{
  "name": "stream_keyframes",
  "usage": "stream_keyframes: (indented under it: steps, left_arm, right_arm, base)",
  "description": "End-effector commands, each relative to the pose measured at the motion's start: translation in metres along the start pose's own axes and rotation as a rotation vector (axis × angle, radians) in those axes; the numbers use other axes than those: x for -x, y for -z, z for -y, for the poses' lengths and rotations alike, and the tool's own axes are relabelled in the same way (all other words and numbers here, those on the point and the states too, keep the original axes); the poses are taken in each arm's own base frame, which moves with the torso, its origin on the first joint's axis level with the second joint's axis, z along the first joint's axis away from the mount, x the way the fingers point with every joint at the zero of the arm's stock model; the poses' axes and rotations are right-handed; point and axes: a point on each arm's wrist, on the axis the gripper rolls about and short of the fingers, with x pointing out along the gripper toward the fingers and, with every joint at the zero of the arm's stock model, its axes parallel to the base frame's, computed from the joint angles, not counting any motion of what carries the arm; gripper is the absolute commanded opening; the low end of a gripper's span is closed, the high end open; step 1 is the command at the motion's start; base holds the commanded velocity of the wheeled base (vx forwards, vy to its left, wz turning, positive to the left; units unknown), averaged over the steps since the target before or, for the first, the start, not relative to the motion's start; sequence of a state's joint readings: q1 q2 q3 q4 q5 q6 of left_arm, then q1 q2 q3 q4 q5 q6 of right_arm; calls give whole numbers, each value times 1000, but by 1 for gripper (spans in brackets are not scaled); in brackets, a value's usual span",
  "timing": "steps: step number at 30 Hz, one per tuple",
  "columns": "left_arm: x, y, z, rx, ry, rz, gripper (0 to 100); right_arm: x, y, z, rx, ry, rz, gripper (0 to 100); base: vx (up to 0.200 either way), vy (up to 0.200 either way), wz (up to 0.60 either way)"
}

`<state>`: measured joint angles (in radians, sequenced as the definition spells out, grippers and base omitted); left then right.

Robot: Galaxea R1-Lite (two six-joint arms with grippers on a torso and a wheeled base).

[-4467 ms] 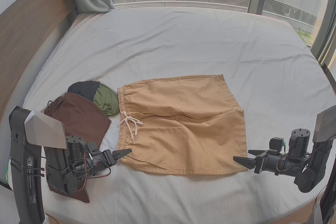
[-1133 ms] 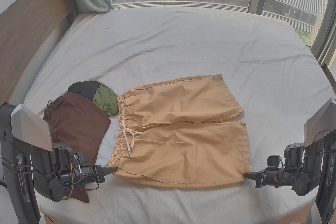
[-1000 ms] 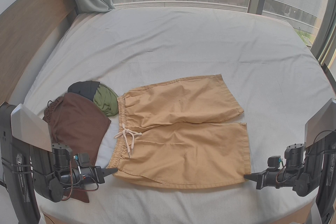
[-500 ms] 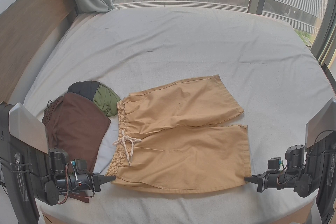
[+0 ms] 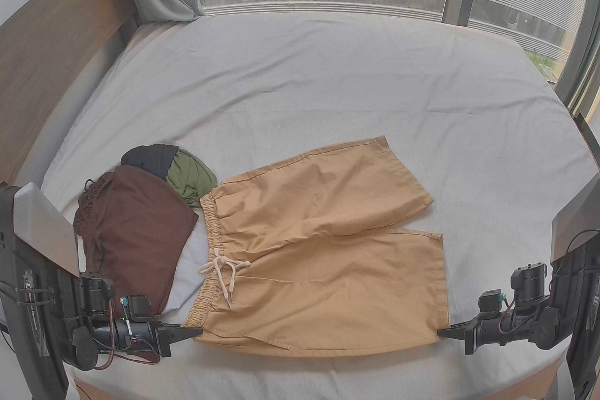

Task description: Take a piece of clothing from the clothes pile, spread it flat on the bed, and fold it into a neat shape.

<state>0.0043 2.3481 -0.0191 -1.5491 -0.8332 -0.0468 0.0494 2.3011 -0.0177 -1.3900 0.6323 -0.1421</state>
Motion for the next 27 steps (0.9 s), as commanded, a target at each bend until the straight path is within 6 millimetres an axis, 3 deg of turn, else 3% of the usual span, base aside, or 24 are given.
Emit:
stream_keyframes:
  steps: [1, 12, 21, 27]
  left_arm:
    - [3, 6, -2, 10, -6, -17, 0]
    - [3, 7, -4, -10, -5, -16, 0]
    - [1, -19, -1, -60, 20, 76, 0]
    - [0, -27, 3, -80, 35, 97, 0]
  right_arm:
    - [10, 1, 0, 10, 2, 4, 0]
    - [9, -1, 0, 16, -1, 14, 0]
    - [9, -17, -3, 29, -4, 132, 0]
    - [14, -34, -18, -21, -47, 205, 0]
  base:
    - [0, 0, 0]
    - [0, 0, 0]
    - [0, 0, 0]
    - [0, 0, 0]
